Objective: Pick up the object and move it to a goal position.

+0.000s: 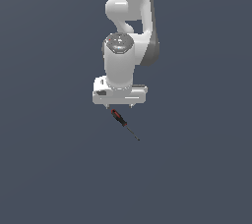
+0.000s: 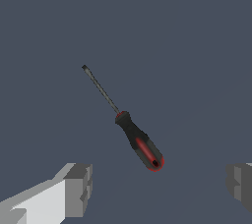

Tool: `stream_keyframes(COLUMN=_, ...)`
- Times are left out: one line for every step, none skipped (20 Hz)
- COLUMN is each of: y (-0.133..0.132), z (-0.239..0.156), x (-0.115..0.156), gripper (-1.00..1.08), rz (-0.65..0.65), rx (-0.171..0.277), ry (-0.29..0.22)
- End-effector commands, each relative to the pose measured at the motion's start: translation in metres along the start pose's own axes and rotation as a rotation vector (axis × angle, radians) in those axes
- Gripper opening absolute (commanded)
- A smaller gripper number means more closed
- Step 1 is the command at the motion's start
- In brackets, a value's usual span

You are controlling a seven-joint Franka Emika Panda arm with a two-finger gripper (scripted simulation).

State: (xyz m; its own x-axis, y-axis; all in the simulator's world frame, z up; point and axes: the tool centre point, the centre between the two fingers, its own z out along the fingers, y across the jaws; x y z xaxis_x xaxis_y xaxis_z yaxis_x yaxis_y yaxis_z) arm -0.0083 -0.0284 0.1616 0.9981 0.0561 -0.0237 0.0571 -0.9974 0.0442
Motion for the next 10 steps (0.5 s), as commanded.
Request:
stream_keyframes(y=-0.001, z=0.004, x=0.001, gripper=1.00, rz=-0.027, rx=0.001, ry=0.000)
stream_keyframes(y=-0.001, z=0.006, x=0.001, gripper=1.00, rz=-0.040, rx=0.001, ry=0.001)
stream_keyframes(y=-0.002, z=0.008, x=0.002, gripper=1.00, rz=-0.056, rx=0.001, ry=0.001)
stream_keyframes(y=-0.002, z=0.011, x=0.002, gripper=1.00, rz=-0.072, rx=0.002, ry=0.002)
stream_keyframes(y=-0.003, z=0.013, x=0.003, gripper=1.00, rz=-0.091, rx=0.002, ry=0.002)
stream_keyframes(y=-0.004, z=0.016, x=0.003, gripper=1.00, rz=-0.110, rx=0.003, ry=0.003)
stream_keyframes(y=-0.004, z=0.019, x=0.004, gripper=1.00, rz=-0.131, rx=0.004, ry=0.004)
stream_keyframes(y=-0.005, z=0.022, x=0.004, gripper=1.00, rz=-0.154, rx=0.004, ry=0.004)
stream_keyframes(y=-0.006, z=0.026, x=0.005, gripper=1.00, rz=-0.177, rx=0.005, ry=0.005)
stream_keyframes(y=-0.007, z=0.030, x=0.005, gripper=1.00, rz=-0.203, rx=0.006, ry=0.006)
